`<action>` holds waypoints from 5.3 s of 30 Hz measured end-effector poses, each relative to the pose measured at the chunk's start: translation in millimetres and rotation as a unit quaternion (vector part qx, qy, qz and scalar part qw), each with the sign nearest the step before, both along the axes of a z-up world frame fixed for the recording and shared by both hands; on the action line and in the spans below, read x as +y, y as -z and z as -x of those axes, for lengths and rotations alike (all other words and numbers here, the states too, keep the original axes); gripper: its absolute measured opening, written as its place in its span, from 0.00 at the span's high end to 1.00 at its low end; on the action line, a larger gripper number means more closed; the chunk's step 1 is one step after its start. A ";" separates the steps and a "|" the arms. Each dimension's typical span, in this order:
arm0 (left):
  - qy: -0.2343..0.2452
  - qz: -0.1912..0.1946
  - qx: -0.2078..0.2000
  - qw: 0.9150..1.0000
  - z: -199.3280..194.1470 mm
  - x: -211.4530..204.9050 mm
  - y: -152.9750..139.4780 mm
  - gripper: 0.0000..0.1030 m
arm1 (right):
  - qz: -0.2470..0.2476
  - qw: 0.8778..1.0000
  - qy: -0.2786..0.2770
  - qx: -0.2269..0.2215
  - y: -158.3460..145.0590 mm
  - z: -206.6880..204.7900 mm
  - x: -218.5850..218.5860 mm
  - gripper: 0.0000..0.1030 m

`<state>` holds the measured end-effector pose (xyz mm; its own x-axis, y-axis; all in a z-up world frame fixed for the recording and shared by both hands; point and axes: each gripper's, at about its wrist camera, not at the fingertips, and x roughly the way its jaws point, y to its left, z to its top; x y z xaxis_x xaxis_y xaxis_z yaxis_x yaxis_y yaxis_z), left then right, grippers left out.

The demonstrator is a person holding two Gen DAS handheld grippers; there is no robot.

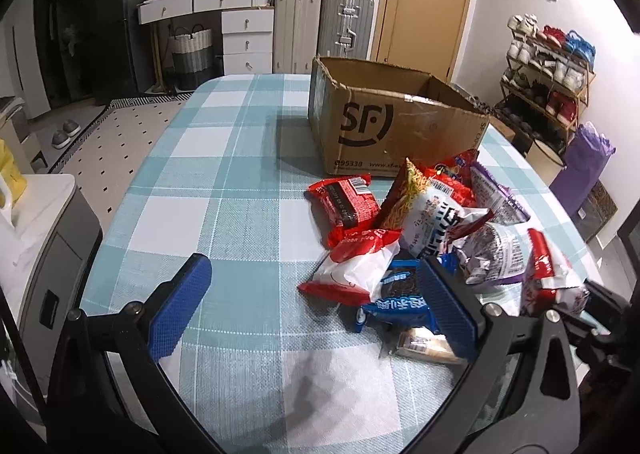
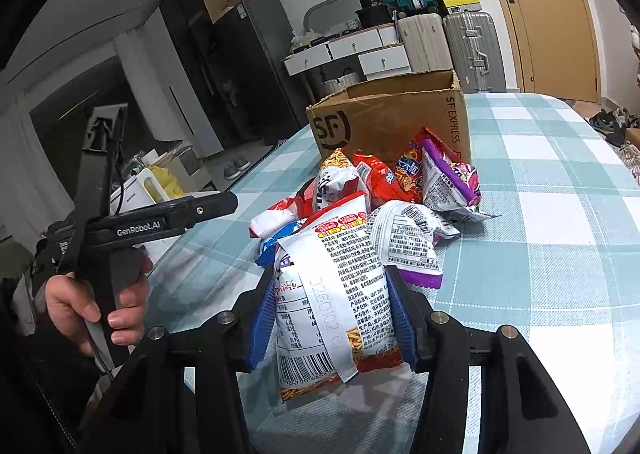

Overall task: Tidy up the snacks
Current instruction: 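Grasp the red-and-white balloon glue bag with the left tool while the right holds the white bag, then lift both held bags and carry them over the cardboard box, then open both tools to drop the bags into the cardboard box, then withdraw both tools from the box back toward the snack pile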

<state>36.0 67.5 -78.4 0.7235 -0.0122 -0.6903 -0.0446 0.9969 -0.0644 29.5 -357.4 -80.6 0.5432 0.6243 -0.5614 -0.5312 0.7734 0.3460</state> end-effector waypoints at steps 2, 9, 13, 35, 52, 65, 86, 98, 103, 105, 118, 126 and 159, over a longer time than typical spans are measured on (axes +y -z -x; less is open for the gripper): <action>0.004 0.000 0.005 1.000 -5.5 0.9 2.9 0.01 | -0.002 1.000 0.001 0.001 0.5 -2.0 -1.1 0.50; 0.017 0.011 0.032 0.999 -30.0 5.8 18.8 0.01 | -0.011 1.000 0.003 0.004 2.5 -9.5 -3.8 0.50; 0.025 0.018 0.043 0.999 -42.4 8.1 28.9 0.01 | -0.009 1.000 0.000 0.002 2.5 -12.8 -3.4 0.50; 0.138 0.160 0.080 0.974 -116.7 26.4 78.1 0.53 | -0.021 1.000 -0.007 -0.012 3.2 -20.6 -5.2 0.50; 0.143 0.171 0.048 0.974 -93.4 26.4 56.7 0.60 | -0.026 0.999 0.000 -0.028 -7.6 -14.2 -7.5 0.50; 0.153 0.151 -0.017 0.977 -63.0 23.6 -17.2 0.60 | -0.039 0.997 -0.013 -0.063 -44.6 -14.1 0.6 0.50; 0.182 0.079 -0.076 0.977 -111.7 -18.3 -147.4 0.60 | -0.052 0.994 -0.030 -0.087 -139.9 -96.7 14.3 0.50; 0.197 0.065 -0.061 0.976 -197.5 -47.6 -164.8 0.60 | -0.052 0.997 -0.008 -0.062 -158.7 -175.3 17.9 0.50; 0.193 0.063 -0.052 0.978 -235.1 -47.1 -161.8 0.60 | -0.045 0.998 -0.009 -0.053 -152.0 -207.2 22.3 0.50; 0.192 0.061 -0.049 0.978 -250.6 -45.2 -157.9 0.60 | -0.043 0.998 -0.009 -0.049 -150.5 -218.6 22.4 0.50; 0.189 0.061 -0.006 0.980 -322.7 -40.2 -104.4 0.59 | -0.031 0.999 -0.006 -0.006 -107.0 -280.6 29.5 0.50; 0.170 0.046 -0.019 0.984 -335.3 -37.4 -89.3 0.26 | -0.008 1.000 0.006 0.005 -87.8 -297.0 34.0 0.41; 0.121 -0.015 -0.101 0.987 -170.1 -41.6 -154.6 0.01 | -0.003 0.994 0.018 -0.104 -164.6 -159.7 1.7 0.20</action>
